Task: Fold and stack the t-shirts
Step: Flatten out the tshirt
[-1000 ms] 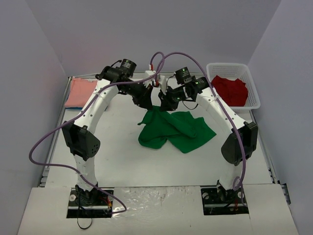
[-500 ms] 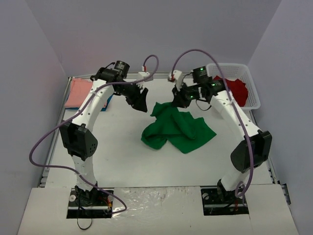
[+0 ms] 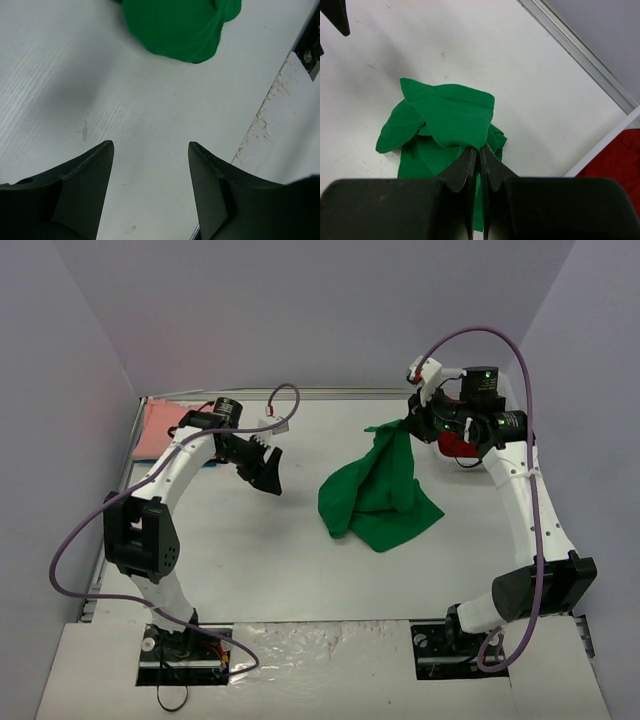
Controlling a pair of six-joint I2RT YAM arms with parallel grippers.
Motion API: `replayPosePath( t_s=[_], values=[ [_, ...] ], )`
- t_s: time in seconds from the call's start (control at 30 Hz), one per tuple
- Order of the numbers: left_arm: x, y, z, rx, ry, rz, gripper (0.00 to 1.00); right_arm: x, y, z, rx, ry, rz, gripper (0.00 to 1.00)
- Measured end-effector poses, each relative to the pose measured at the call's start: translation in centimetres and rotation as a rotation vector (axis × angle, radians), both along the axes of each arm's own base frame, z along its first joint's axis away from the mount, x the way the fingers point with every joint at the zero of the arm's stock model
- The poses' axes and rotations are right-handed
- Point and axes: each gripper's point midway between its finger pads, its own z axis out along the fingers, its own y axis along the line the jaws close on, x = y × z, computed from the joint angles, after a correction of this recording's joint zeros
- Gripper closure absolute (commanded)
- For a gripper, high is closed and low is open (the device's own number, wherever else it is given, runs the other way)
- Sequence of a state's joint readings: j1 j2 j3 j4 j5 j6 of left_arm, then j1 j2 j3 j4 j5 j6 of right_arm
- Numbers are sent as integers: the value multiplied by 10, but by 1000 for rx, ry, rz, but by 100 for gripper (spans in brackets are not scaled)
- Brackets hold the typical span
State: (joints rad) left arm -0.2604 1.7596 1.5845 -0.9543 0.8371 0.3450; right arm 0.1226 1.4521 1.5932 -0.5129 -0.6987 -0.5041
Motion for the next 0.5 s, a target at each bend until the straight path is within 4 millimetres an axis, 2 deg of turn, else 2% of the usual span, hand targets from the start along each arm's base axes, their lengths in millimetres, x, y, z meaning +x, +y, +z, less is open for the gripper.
replayPosePath(
  t_s=[0.13, 0.2, 0.23, 0.27, 0.37, 0.43, 0.5],
  values=[
    [-21, -28, -11, -1, -12, -105, 42, 5, -13, -17, -4, 45, -40, 100],
    [-42, -46, -20, 19, -22, -174, 47, 9, -23, -23, -5, 62, -70, 100],
    [-54, -54, -28, 42, -44, -212, 55, 11, -30, -26, -4, 73, -91, 100],
    [-66, -59, -32, 60, -50, -239, 58, 13, -36, -29, -1, 81, -108, 100],
    [-93, -74, -45, 110, -112, -320, 59, 20, -53, -32, 9, 95, -159, 100],
    [-99, -79, -51, 132, -143, -343, 59, 23, -62, -35, 17, 105, -182, 100],
    [-93, -79, -59, 155, -177, -330, 58, 26, -69, -38, 26, 117, -203, 100]
  ],
)
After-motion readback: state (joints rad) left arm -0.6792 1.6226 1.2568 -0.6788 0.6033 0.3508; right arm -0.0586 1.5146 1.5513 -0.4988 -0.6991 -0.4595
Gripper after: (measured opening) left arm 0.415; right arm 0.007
